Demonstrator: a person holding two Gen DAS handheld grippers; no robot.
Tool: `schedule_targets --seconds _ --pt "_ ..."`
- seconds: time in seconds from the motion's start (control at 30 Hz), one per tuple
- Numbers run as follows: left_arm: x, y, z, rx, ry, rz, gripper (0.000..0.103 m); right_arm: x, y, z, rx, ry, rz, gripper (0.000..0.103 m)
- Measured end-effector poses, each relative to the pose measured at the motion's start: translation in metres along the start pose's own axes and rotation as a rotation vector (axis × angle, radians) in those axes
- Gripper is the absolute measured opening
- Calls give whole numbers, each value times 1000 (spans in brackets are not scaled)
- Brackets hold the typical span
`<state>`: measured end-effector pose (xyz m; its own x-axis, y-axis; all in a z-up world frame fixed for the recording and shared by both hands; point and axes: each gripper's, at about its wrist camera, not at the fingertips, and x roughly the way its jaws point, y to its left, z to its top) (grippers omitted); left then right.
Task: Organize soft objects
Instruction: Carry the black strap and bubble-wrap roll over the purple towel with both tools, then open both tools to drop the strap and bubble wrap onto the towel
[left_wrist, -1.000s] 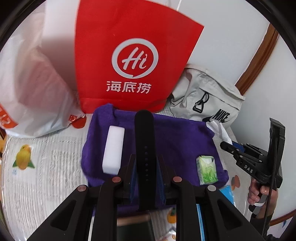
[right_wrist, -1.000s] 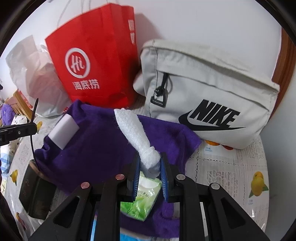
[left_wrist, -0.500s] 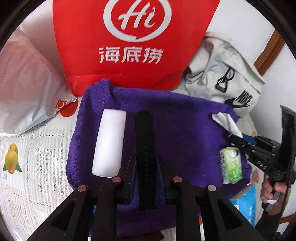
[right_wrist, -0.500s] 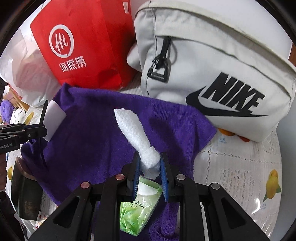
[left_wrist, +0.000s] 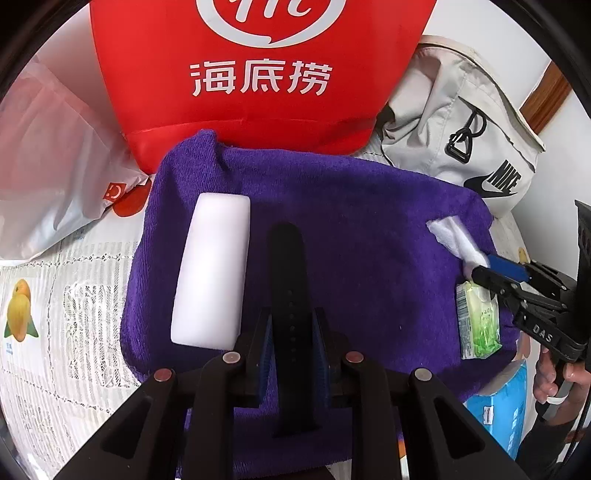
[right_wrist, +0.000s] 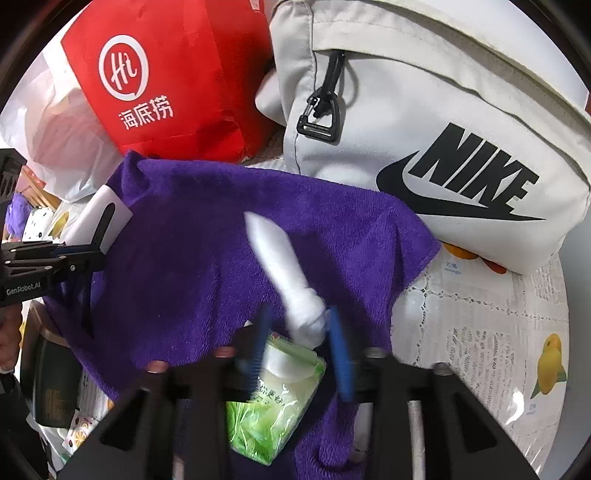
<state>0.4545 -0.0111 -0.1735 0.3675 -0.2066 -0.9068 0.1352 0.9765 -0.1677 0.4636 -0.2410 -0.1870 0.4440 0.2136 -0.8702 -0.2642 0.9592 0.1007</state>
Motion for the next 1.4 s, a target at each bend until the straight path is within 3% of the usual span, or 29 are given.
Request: schedule_targets --seconds 0.07,0.23,0.6,0.9,1.13,1.27,1.33,1.4 --pt "-2 -1 -1 -5 7 6 26 -5 3 -2 -12 -14 -3 54" --pt "-20 3 -7 -14 -23 30 51 -20 6 -5 -24 -23 -10 56" --pt "-101 -1 -51 -2 -172 65 52 -98 25 -36 6 -129 7 56" --pt "-147 0 -115 -34 -191 37 52 -161 52 -96 30 -196 64 56" --pt "-152 8 -178 -75 -151 25 52 -190 77 -149 32 -223 83 56" --pt "-145 12 -206 -90 -130 16 52 -199 84 -175 63 -237 83 61" --pt "-136 13 -217 -98 -109 17 61 -204 88 -190 72 -244 89 61" --pt "-125 13 -229 -92 -98 12 62 -207 91 -204 78 -243 87 61"
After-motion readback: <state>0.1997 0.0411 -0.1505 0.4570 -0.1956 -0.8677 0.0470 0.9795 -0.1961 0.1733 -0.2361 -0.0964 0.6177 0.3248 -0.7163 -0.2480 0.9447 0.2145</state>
